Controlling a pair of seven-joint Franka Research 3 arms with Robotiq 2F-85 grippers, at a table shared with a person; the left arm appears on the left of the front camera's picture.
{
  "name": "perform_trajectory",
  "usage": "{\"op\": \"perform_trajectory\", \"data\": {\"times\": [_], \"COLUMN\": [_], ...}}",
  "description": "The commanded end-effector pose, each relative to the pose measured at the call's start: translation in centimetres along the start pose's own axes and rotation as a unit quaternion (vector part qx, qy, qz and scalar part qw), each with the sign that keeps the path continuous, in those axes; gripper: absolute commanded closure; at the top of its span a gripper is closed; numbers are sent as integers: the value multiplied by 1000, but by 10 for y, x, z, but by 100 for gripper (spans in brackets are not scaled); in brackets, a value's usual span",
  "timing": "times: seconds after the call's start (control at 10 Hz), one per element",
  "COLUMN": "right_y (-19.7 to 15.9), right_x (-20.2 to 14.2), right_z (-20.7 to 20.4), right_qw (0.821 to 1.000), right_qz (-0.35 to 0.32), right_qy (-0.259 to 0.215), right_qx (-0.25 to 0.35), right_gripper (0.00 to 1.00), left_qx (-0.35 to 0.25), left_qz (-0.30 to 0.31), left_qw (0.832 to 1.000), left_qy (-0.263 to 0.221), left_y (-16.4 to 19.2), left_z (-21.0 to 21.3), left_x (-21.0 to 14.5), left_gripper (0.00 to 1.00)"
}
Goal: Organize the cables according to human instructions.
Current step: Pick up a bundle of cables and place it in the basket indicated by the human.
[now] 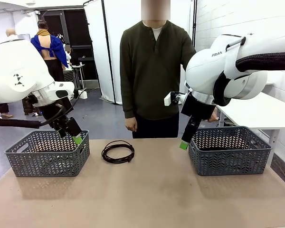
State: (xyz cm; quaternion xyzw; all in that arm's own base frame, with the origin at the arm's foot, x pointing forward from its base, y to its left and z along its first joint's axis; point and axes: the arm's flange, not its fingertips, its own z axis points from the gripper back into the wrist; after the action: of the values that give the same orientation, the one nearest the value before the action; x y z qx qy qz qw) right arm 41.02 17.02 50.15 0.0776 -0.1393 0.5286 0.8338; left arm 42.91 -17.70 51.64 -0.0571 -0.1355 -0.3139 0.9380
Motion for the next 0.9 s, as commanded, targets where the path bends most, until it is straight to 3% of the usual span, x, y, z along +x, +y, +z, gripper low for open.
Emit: {"op": "perform_trajectory", "data": {"times": [0.0, 0.8], "right_y": [0, 0], "right_x": [0, 0], "right_z": [-1, -1], "right_qw": [1000, 1000], "right_qz": [-1, -1], "right_qy": [0, 0], "right_qx": [-2, -2], "right_gripper": [0, 0], "left_qx": [2, 2], "left_qz": [0, 0], "left_qw": [1000, 1000], "left_qy": [-7, -7], "left_y": [0, 0], "left_z": [0, 0], "left_x": [1, 1], "left_gripper": [0, 0]}}
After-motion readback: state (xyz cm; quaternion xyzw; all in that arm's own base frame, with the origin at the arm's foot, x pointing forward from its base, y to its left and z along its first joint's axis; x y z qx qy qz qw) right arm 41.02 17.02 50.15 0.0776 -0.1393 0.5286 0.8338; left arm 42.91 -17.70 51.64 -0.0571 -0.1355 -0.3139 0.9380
